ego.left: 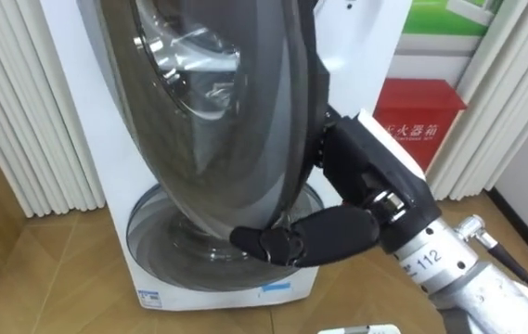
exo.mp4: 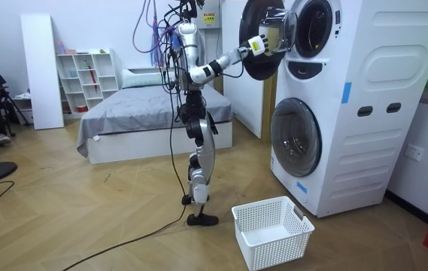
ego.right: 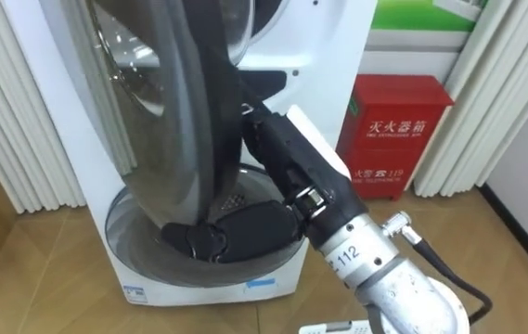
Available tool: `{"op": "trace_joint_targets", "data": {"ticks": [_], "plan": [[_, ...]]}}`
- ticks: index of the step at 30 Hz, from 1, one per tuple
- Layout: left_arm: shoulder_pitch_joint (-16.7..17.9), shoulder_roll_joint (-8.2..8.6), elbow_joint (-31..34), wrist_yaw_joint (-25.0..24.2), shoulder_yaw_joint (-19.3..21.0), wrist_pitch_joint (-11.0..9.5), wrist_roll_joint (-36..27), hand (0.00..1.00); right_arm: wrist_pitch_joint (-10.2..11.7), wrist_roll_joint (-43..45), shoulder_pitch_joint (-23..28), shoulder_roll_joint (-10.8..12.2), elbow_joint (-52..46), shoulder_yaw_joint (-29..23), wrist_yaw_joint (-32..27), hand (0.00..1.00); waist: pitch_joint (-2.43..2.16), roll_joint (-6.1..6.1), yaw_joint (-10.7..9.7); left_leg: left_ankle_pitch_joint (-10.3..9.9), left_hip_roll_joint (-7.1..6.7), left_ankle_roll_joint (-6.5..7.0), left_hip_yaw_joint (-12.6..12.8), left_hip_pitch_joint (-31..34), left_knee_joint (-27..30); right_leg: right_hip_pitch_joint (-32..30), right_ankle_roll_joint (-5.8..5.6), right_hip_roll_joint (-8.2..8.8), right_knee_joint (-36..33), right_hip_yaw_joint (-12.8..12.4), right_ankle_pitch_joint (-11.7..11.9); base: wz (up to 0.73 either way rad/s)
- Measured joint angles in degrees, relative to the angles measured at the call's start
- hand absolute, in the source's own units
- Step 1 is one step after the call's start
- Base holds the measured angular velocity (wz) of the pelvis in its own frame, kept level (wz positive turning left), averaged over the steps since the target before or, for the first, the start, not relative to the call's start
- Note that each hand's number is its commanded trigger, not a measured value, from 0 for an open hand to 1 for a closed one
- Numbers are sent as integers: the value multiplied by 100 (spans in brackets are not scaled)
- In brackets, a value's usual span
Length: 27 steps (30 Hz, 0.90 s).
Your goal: Pick clothes from washing machine
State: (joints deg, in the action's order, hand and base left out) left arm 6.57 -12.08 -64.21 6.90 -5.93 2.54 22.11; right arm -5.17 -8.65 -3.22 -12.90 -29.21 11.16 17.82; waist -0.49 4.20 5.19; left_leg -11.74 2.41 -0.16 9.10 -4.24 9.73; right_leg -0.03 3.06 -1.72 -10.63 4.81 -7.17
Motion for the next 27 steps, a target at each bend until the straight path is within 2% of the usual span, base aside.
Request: {"op": "trace_joint_targets", "data": {"ticks": [4, 8, 13, 16, 17, 21, 24, 27], "plan": [[0, 0, 0, 0, 2, -2, -2, 0, 0, -6, 0, 11, -42, 167, 15, 0, 1, 1, 30, 26, 26, -38, -46, 4, 3, 7, 49, -18, 0, 30, -3, 2], [2, -1, 3, -1, 4, -1, -2, 0, 1, -18, -3, 12, -132, 248, 237, 0, 1, 8, 46, 74, 29, -76, -183, 62, 24, 14, 95, -7, -4, 189, -32, 18], [5, -8, -5, -12, 14, -2, -4, 0, -21, -32, -200, 15, -195, 515, 437, 0, 13, 44, 306, 121, 41, -140, -383, 82, 21, 52, 169, -3, 7, 354, -90, 23], [27, -9, -4, -44, 14, 0, -3, 0, -22, -196, -675, 154, -196, 842, 575, 0, -2, 93, 489, 134, 36, -162, -607, 152, 68, 113, 192, 13, 98, 587, -113, 42], [25, -13, -3, -53, 19, 2, -4, 0, -9, -329, -859, 214, -196, 995, 623, 0, -8, 113, 562, 135, 27, -166, -698, 166, 66, 145, 194, 18, 121, 666, -125, 47], [27, -7, 6, -121, 24, 5, -6, 0, 35, -662, -1210, 243, -191, 1442, 742, 0, 36, 161, 795, 135, -42, -165, -921, 176, 64, 388, 147, 67, 262, 955, -161, 46], [28, 12, 6, -98, 39, 6, -7, 0, 34, -677, -1220, 226, -160, 1522, 790, 0, 46, 165, 926, 145, -79, -147, -929, 180, 44, 417, 108, 90, 293, 967, -191, 21], [25, 18, 6, -66, 79, 4, -12, 0, 34, -668, -1249, 188, -67, 1530, 785, 0, 55, 160, 960, 153, -99, -134, -932, 173, -15, 415, 85, 111, 287, 970, -205, 0]]}}
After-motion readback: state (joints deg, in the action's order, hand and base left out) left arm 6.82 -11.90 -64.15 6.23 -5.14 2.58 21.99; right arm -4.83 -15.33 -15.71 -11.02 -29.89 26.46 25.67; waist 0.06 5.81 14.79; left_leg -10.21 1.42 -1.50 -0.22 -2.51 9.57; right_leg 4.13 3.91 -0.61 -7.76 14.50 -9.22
